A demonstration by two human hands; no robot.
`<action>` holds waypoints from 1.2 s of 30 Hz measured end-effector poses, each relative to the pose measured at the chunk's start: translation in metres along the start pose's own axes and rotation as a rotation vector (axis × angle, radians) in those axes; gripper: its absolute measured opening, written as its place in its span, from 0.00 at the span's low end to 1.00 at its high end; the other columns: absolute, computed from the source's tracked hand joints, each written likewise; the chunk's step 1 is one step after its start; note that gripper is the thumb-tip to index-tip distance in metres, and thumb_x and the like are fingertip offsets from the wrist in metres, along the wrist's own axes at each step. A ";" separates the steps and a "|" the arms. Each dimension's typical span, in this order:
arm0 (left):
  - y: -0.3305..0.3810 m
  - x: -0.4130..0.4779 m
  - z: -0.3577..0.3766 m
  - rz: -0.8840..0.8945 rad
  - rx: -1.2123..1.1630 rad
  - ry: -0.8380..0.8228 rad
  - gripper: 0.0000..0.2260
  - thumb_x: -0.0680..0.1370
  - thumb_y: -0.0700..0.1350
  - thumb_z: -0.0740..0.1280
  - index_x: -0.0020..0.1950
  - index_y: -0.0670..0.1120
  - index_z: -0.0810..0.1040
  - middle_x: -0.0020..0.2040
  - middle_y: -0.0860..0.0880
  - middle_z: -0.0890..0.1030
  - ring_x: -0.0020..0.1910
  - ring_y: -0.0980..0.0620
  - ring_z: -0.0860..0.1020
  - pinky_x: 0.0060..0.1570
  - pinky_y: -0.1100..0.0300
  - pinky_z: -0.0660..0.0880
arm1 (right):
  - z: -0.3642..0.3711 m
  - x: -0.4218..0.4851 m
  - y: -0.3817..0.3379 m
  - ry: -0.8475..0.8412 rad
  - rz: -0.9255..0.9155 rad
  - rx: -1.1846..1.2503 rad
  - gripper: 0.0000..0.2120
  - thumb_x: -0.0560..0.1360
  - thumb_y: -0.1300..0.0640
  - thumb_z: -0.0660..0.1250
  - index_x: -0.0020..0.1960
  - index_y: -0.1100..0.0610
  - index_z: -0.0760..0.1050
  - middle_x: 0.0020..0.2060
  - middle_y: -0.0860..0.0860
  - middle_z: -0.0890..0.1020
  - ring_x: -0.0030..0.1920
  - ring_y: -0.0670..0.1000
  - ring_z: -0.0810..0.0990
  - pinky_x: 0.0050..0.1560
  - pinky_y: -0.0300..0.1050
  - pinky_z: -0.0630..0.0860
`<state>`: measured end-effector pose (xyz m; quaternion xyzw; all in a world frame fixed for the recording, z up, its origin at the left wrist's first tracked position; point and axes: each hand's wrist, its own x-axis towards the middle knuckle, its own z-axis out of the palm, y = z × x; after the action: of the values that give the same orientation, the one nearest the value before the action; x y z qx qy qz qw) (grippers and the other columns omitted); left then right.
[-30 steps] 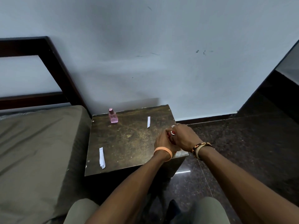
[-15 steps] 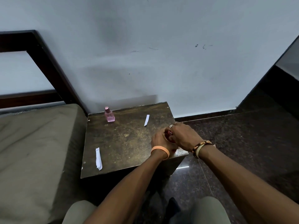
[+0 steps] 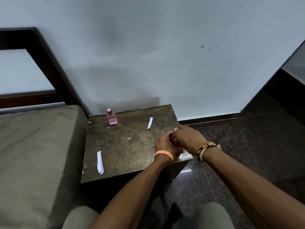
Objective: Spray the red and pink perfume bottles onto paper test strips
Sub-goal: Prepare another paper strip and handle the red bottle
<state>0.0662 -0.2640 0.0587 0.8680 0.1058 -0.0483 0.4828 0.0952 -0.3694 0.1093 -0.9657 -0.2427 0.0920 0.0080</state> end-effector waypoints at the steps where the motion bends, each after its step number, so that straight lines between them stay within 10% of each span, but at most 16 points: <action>1: 0.000 0.000 0.000 -0.001 0.000 -0.005 0.23 0.56 0.45 0.78 0.49 0.56 0.80 0.43 0.54 0.85 0.40 0.56 0.80 0.42 0.63 0.77 | 0.000 0.001 0.000 -0.013 0.005 0.002 0.11 0.81 0.54 0.62 0.60 0.59 0.74 0.57 0.57 0.77 0.58 0.58 0.77 0.50 0.49 0.74; 25: -0.004 0.002 -0.002 -0.009 -0.068 0.013 0.28 0.53 0.45 0.78 0.53 0.50 0.81 0.46 0.51 0.85 0.41 0.55 0.81 0.46 0.56 0.81 | 0.022 0.002 0.011 0.032 0.155 -0.052 0.24 0.79 0.35 0.54 0.57 0.56 0.70 0.50 0.55 0.83 0.52 0.58 0.82 0.39 0.50 0.71; 36: -0.007 0.004 -0.002 0.029 -0.056 0.013 0.25 0.56 0.45 0.79 0.52 0.54 0.81 0.45 0.52 0.85 0.46 0.53 0.82 0.49 0.57 0.80 | 0.015 0.007 -0.001 -0.046 0.114 0.039 0.15 0.83 0.49 0.55 0.59 0.59 0.71 0.54 0.58 0.80 0.52 0.61 0.81 0.43 0.50 0.70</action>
<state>0.0680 -0.2582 0.0531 0.8558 0.0977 -0.0327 0.5070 0.0982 -0.3650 0.0938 -0.9752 -0.1856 0.1194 0.0161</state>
